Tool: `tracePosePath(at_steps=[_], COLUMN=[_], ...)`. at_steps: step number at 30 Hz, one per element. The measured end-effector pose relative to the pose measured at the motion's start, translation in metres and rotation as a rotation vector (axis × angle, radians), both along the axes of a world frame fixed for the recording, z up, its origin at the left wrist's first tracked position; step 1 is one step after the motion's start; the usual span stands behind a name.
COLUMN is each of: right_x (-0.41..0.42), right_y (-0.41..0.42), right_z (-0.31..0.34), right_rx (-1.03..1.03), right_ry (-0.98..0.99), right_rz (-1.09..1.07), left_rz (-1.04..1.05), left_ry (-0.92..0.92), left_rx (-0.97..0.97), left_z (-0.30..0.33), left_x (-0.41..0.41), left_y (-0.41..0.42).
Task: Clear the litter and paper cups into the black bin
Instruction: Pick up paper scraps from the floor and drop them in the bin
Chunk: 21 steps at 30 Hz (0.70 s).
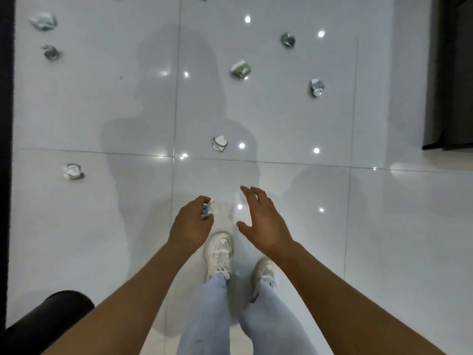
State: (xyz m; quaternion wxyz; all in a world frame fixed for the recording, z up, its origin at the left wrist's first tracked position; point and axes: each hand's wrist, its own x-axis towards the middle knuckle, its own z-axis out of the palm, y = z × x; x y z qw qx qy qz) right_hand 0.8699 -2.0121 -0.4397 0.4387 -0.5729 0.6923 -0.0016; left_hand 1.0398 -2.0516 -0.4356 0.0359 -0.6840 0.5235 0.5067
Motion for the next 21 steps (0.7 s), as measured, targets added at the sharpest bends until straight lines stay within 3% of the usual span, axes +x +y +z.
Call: tracePosePath(at_steps=[11,21], right_x=[0.011,0.013], right_y=[-0.125,-0.196], right_z=[-0.021,-0.111], right_rx=[0.022,0.052], right_ry=[0.121,0.199], right_rz=[0.141,0.361], left_rz=[-0.004,0.121], left_ry=[-0.102,-0.127], left_rx=[-0.058,-0.084], left_z=[0.003,-0.075], left_x=[0.045,0.048], left_y=[-0.084,-0.135])
